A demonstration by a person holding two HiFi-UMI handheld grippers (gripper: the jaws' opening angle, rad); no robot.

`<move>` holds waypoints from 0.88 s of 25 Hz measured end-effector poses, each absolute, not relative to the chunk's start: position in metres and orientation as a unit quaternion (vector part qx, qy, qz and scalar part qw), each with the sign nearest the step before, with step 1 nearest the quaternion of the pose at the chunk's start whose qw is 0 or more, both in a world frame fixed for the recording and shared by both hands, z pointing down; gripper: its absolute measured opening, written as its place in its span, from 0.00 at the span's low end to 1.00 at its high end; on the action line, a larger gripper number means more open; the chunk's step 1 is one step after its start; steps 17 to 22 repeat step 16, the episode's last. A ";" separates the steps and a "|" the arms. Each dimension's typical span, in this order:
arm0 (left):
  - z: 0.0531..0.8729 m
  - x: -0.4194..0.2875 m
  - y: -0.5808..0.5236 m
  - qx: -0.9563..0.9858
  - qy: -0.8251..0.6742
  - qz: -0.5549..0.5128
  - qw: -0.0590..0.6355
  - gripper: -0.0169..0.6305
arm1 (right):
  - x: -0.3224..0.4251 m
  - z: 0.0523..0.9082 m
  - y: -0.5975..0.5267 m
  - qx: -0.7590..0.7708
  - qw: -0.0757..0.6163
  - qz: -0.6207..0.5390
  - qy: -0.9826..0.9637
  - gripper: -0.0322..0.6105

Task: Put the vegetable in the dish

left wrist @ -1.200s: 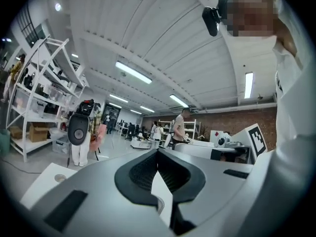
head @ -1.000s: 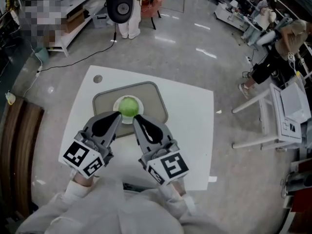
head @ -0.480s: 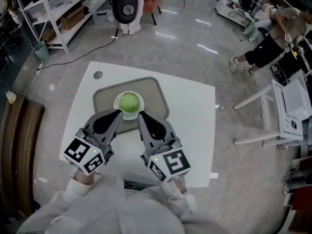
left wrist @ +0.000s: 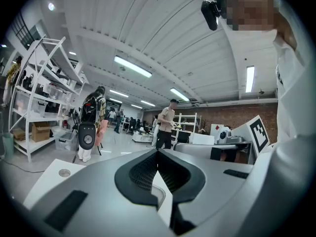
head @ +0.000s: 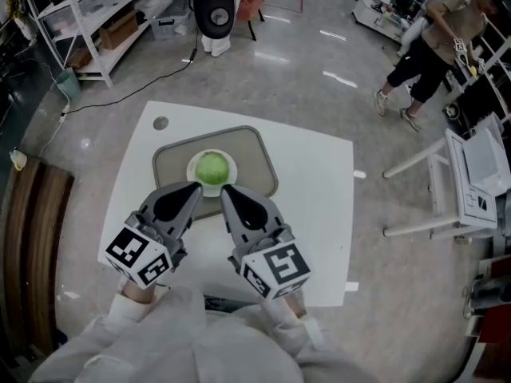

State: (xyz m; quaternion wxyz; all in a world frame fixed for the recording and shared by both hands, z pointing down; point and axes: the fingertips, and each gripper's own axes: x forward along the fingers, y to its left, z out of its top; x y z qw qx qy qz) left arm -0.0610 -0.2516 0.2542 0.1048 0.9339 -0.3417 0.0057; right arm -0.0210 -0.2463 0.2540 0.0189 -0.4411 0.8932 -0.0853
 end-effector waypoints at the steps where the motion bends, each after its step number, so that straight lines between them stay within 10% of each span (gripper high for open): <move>1: 0.255 -0.061 -0.251 0.934 -0.341 0.007 0.103 0.04 | -0.021 0.255 -0.246 -0.442 0.019 -0.086 0.893 0.07; 22: 0.256 -0.067 -0.257 0.934 -0.345 0.019 0.096 0.04 | -0.025 0.256 -0.251 -0.440 -0.001 -0.081 0.894 0.07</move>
